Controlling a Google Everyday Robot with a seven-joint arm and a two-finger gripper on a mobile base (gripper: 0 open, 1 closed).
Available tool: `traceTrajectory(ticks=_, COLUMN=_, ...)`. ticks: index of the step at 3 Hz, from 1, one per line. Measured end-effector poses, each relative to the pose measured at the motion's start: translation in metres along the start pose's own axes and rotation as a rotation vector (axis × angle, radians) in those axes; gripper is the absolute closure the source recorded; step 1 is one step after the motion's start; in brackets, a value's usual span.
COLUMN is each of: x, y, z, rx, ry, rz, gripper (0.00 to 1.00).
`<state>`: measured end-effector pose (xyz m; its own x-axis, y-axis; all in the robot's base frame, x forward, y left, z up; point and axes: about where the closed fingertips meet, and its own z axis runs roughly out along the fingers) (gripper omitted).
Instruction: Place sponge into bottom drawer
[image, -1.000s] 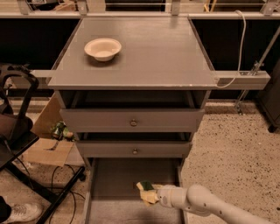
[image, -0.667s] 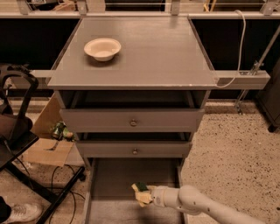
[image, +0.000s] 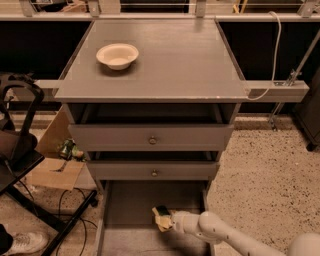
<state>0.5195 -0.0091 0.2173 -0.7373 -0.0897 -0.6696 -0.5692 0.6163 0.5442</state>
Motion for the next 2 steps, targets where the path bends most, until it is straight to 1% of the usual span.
traceTrajectory(ticks=1, x=0.0008, y=-0.0062, z=0.0031, rx=0.008, ry=-0.005, rz=0.004, gripper=0.78)
traceTrajectory(ticks=2, x=0.0009, y=-0.0062, z=0.0032, rx=0.008, ry=-0.005, rz=0.004, gripper=0.53)
